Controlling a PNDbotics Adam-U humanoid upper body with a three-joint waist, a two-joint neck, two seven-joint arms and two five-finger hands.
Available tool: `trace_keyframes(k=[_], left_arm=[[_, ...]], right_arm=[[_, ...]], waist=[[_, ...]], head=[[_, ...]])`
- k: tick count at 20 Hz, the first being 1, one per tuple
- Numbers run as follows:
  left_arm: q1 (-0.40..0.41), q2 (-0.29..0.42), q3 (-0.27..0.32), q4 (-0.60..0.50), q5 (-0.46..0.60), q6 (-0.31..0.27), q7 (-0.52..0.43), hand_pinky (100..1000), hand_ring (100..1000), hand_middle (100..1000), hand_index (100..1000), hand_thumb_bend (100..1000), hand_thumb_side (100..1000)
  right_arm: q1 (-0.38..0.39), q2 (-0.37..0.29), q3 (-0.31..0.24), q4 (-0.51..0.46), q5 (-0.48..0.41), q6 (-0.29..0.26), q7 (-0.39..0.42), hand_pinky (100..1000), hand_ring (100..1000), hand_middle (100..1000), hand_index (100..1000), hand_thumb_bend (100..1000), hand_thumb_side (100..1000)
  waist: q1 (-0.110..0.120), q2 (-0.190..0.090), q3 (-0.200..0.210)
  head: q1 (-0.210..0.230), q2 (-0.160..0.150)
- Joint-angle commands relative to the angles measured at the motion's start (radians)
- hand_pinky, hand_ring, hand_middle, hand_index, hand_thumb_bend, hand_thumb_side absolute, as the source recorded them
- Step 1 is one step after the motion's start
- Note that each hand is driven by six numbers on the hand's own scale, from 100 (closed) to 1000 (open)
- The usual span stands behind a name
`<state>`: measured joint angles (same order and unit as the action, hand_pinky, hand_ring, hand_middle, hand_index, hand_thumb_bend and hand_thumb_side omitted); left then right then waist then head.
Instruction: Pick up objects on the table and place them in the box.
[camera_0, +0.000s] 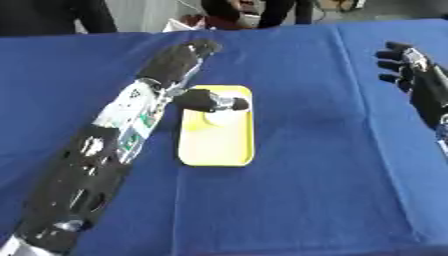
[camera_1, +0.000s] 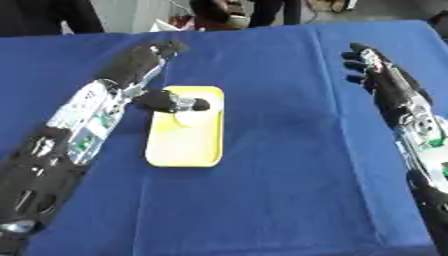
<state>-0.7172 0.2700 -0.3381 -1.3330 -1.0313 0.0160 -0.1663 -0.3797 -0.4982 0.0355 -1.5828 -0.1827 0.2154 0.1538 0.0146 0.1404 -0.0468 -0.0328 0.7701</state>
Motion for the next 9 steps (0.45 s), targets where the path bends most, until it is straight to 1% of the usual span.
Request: trace_keyframes(k=[1,3,5,6,7,9], left_arm=[[-0.011,0.021,0.012,-0.037,0.018,0.005,0.002,819,892,919,975,981,1000],[-0.007,0.025,0.012,-0.048,0.035,0.006,0.004,805,882,914,970,985,989],[0.002,0.034,0.016,-0.064,0.076,0.008,0.011,779,860,904,964,990,981],[0.013,0.041,0.024,-0.084,0.108,0.012,0.024,767,854,894,954,978,965],[0.026,0.053,0.031,-0.111,0.158,0.014,0.039,742,843,891,949,968,947],[0.061,0.093,0.050,-0.202,0.302,0.015,0.076,703,825,881,938,948,905]], right_arm=[[-0.012,-0.020,-0.011,-0.012,0.000,-0.002,-0.002,907,933,871,966,100,874],[-0.012,-0.020,-0.011,-0.012,0.000,-0.002,-0.002,907,933,871,966,100,874],[-0.012,-0.020,-0.011,-0.012,0.000,-0.002,-0.003,907,932,871,966,100,879],[-0.011,-0.021,-0.012,-0.012,0.000,-0.002,-0.003,907,933,871,966,100,874],[-0.011,-0.021,-0.013,-0.012,0.000,-0.003,-0.004,907,933,871,966,100,874],[-0.010,-0.023,-0.014,-0.012,0.000,-0.003,-0.005,907,933,871,966,100,874]], waist=[[-0.003,-0.015,0.002],[-0.003,-0.015,0.002],[-0.003,-0.015,0.002],[-0.003,-0.014,0.003],[-0.002,-0.014,0.003],[0.000,-0.013,0.005]], head=[[-0.002,-0.012],[-0.002,-0.014],[-0.003,-0.015],[-0.005,-0.017],[-0.005,-0.018],[-0.006,-0.019]])
